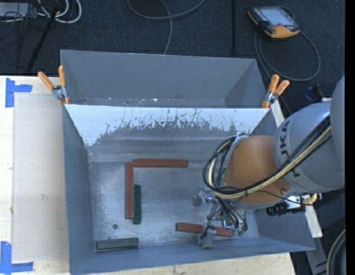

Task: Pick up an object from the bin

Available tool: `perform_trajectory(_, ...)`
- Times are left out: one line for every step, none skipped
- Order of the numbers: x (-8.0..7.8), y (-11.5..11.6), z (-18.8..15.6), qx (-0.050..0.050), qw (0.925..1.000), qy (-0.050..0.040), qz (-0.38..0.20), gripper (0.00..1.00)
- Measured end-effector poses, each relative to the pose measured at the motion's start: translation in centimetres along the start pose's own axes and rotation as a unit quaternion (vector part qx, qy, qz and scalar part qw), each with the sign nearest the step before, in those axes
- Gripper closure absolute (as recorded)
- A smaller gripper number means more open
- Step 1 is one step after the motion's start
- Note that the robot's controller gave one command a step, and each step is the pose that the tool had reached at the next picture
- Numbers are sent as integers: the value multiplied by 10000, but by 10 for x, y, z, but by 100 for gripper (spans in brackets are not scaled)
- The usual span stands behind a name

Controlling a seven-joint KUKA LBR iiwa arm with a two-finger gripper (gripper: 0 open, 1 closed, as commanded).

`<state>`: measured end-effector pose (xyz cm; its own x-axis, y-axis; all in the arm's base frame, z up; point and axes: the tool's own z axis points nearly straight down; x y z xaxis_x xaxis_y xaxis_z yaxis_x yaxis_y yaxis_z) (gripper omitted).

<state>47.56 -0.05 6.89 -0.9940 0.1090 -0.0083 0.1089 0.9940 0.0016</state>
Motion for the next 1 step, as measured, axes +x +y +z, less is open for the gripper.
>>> perform_trajectory(2,7,-1,16,9914,44,1305,100)
